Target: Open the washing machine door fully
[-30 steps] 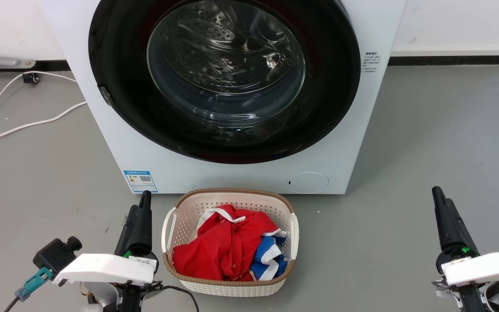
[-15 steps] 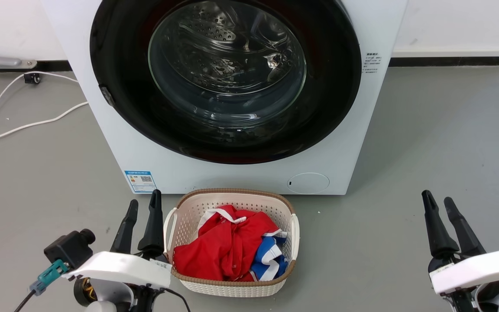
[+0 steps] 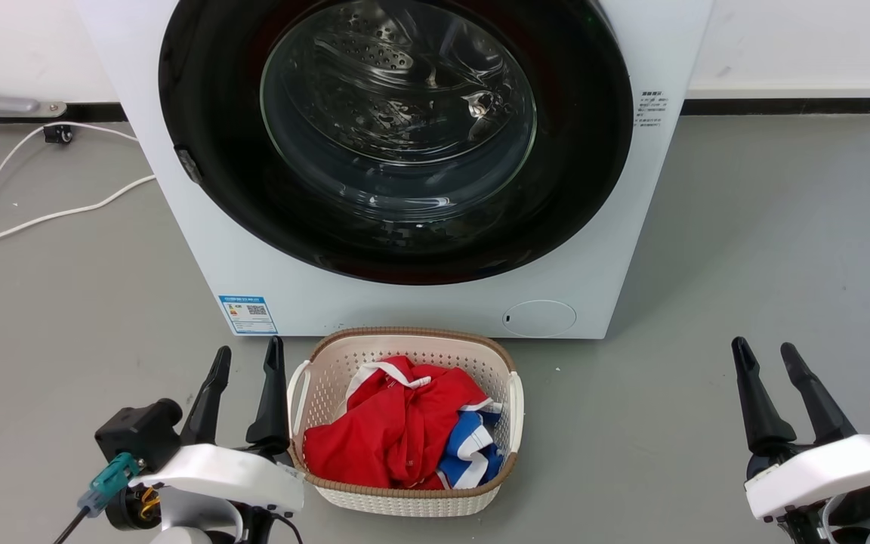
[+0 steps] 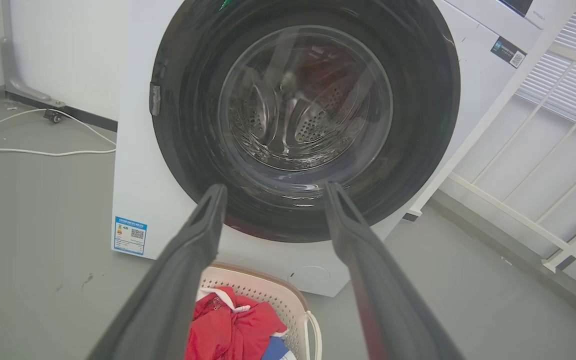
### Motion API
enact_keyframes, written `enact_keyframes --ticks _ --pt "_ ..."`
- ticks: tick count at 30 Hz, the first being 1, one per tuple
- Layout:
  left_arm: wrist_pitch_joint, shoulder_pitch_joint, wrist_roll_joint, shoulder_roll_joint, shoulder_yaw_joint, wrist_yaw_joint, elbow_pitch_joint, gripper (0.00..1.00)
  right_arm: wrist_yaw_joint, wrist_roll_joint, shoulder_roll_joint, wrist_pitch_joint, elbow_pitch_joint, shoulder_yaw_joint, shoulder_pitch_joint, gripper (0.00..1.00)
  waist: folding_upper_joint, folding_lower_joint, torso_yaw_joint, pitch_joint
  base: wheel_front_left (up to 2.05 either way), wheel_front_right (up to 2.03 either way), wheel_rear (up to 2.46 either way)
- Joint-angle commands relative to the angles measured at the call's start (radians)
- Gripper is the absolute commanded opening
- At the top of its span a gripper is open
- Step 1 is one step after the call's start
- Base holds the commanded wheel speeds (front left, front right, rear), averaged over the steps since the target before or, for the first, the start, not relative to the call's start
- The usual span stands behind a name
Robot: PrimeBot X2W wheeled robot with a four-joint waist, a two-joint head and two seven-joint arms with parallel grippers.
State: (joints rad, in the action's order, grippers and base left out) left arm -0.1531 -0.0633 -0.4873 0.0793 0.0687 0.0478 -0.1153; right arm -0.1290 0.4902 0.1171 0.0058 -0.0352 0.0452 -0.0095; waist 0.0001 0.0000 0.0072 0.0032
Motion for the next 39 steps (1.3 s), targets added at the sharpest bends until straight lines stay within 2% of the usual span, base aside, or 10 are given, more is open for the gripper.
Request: enact_keyframes --ticks 1,21,39 --pt "-0.008 -0.006 0.030 0.006 0.005 -0.006 0.011 1.00 -0.002 -0.029 0.009 -0.001 0.013 0.001 -0.003 1.00 -0.0001 0.0000 0.000 0.001 0.00 0.00 0.00" --pt "-0.055 -0.033 0.248 0.037 0.056 -0.047 -0.002 1.00 -0.002 -0.239 -0.002 0.005 0.036 0.018 0.015 1.00 -0.0001 0.0000 0.001 0.006 0.00 0.00 0.00" --pt "-0.090 -0.036 0.340 0.037 0.065 -0.063 -0.058 1.00 -0.003 -0.361 -0.029 -0.008 0.066 0.039 0.052 1.00 -0.0001 0.0000 -0.006 -0.001 0.00 0.00 0.00"
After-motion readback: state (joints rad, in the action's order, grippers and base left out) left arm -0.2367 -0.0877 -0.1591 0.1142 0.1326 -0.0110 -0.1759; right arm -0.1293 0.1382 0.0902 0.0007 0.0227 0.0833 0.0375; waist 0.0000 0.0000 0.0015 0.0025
